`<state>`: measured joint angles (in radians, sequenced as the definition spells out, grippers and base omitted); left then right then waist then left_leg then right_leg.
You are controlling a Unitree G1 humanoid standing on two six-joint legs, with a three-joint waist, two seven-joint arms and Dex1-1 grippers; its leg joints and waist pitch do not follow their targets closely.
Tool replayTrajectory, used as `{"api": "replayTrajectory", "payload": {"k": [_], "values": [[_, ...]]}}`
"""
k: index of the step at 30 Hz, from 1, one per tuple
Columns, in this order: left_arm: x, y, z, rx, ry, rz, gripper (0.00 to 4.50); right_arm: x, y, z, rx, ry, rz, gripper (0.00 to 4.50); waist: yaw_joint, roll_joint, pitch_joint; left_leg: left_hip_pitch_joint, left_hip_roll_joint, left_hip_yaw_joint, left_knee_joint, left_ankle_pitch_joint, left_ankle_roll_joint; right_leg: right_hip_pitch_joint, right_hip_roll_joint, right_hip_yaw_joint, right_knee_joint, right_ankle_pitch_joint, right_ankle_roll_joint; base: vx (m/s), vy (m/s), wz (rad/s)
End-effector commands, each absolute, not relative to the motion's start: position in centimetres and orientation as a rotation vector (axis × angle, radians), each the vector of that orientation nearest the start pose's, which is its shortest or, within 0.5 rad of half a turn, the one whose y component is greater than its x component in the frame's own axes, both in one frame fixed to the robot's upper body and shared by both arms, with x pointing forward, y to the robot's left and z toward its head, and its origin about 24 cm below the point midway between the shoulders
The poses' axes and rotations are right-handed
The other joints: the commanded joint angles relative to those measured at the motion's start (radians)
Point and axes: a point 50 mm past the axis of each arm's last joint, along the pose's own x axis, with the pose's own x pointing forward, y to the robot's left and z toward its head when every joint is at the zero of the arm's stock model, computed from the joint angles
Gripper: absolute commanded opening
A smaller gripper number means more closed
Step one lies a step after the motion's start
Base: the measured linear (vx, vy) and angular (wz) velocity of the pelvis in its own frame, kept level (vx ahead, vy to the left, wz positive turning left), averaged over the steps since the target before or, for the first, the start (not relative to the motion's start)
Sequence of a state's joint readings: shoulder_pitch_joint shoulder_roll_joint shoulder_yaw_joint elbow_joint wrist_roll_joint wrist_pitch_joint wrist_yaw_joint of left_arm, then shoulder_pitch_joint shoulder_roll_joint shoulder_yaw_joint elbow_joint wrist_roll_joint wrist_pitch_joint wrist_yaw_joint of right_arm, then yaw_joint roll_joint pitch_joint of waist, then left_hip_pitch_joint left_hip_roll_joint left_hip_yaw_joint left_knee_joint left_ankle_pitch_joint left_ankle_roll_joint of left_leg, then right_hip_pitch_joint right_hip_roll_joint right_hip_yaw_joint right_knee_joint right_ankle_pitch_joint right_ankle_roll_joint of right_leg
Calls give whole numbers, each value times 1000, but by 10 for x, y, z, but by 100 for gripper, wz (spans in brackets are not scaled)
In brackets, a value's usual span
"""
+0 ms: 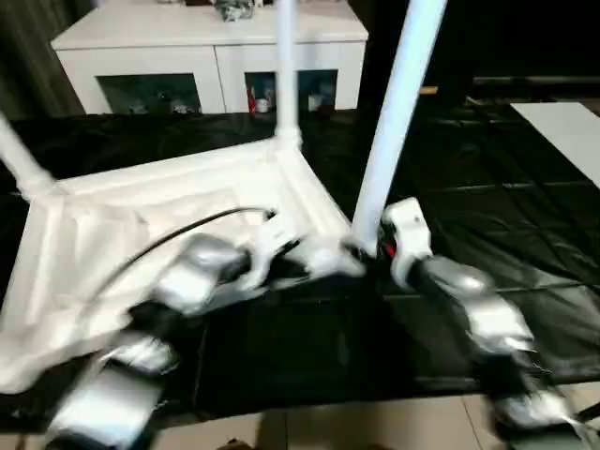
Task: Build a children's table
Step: Rotate leg to tighten
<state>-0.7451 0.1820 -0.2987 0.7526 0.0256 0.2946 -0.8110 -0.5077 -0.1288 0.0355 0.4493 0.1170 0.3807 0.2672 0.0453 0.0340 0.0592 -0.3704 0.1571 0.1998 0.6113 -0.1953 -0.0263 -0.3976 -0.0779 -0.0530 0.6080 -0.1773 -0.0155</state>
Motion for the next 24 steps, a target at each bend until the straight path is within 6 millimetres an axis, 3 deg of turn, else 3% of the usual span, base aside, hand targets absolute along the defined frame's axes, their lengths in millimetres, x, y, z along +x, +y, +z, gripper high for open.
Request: {"api": "replayTrajectory", "payload": {"k": [1, 5, 10, 11, 14, 16, 17, 18, 21, 23, 24], "values": [[370, 93, 72, 310, 418, -759, 0, 335, -120, 28, -24, 442, 267, 266, -2, -8, -65, 25, 60, -43, -81, -296, -26, 26, -79, 45, -103, -437, -163, 0, 0, 0], [374, 79, 72, 295, 393, -719, 0, 342, -88, 33, -92, 412, 247, 266, -1, -6, -70, 15, 61, -42, -83, -234, -14, 35, -77, 45, -90, -298, -189, 0, 0, 0], [371, 73, 71, 344, 378, -790, 0, 341, -68, 47, -21, 283, 378, 266, 5, -5, -76, 9, 62, -36, -77, -170, 38, 44, -80, 46, -78, -188, -212, 0, 0, 0], [371, 73, 70, 346, 378, -792, 0, 341, -68, 47, -20, 280, 381, 322, 8, -2, -76, 9, 63, -36, -77, -161, 47, 44, -79, 46, -77, -167, -218, 0, 0, 0], [367, 78, 64, 347, 402, -826, 0, 336, -82, 52, -57, 219, 367, 342, 11, 0, -74, 8, 62, -36, -78, -174, 54, 46, -78, 45, -78, -173, -221, 0, 0, 0], [363, 83, 61, 333, 411, -870, 0, 331, -96, 55, -60, 186, 376, 357, 0, 2, -72, -1, 64, -43, -85, -190, 54, 54, -77, 41, -76, -182, -208, 0, 0, 0], [360, 85, 60, 341, 402, -922, 0, 328, -110, 56, -74, 175, 361, 381, 0, 1, -75, 5, 67, -42, -82, -187, 57, 51, -80, 44, -78, -170, -208, 0, 0, 0], [359, 85, 60, 343, 400, -932, 0, 327, -112, 57, -77, 172, 359, 381, -4, 1, -76, 3, 66, -42, -81, -179, 61, 51, -79, 45, -75, -156, -216, 0, 0, 0], [354, 95, 58, 310, 421, -968, 0, 318, -128, 64, -158, 149, 446, 407, 0, 4, -77, 8, 69, -37, -77, -147, 77, 47, -76, 45, -69, -98, -247, 0, 0, 0], [347, 106, 59, 317, 406, -1050, 0, 302, -143, 73, -189, 152, 584, 426, 4, -4, -76, 3, 70, -37, -75, -144, 103, 58, -79, 45, -68, -82, -245, 0, 0, 0], [345, 107, 60, 322, 394, -1085, 0, 299, -146, 74, -199, 158, 611, 436, 5, -3, -74, 2, 72, -38, -76, -140, 110, 57, -81, 46, -68, -82, -243, 0, 0, 0]]}}
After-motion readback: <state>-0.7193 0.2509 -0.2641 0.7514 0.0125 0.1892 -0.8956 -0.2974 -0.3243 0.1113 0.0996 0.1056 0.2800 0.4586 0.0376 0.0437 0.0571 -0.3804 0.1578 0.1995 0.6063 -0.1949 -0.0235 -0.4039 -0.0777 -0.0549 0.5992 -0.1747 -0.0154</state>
